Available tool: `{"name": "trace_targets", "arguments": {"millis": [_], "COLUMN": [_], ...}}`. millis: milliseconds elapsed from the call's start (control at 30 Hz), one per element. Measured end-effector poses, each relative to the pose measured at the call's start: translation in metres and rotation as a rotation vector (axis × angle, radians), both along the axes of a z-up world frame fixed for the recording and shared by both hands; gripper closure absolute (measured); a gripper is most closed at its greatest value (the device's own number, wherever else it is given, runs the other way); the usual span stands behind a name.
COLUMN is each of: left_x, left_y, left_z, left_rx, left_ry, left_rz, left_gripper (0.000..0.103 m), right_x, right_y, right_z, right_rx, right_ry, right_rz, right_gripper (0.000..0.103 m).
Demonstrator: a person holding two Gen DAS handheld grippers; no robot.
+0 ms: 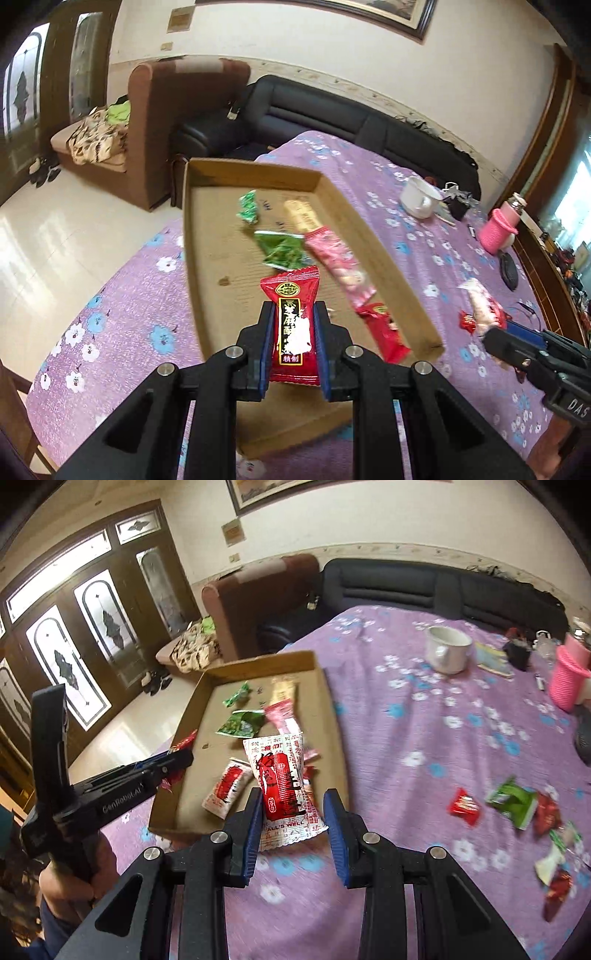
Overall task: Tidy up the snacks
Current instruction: 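Carry the red bar and white-red packet over the box with both tools, then open both tools to release the red bar and white-red packet into the box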
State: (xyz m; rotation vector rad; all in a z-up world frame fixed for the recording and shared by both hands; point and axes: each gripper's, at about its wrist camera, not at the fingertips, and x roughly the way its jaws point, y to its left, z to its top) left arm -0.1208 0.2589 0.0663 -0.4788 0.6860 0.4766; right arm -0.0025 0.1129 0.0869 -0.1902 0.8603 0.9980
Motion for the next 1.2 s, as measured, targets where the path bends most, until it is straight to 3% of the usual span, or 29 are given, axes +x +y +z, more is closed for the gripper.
{"name": "trace_targets", "arguments": {"millis": [200,567,867,1200], "left_x": [0.0,0.016,0.023,0.021], "left_y": [0.011,0.004,0.004,0.003], "left_z": [-0.013,-0.023,-0.037,-0.038], "left_rx": [-0.012,0.012,0.015,0.04], "left_ry": [0.023,0.06,0.093,0.072], "left_rz": [0.022,0.008,0.019,0.038], "left_gripper": [0.084,0.084,0.084,0.084], "right_x": [0.003,0.007,0.0,-0.01], "right_y": [0.033,0.053,0.058,0.056], "right_z": [-0.026,-0.05,-0.059,-0.061], "right_rx": [-0.035,-0.075,-0.085,-0.079], "right_ry": [0.037,0.05,0.005,-0.072], "right_rz": [0.012,0.007,0.017,0.017], "right_gripper": [0.067,0.067,0.066,0.066]}}
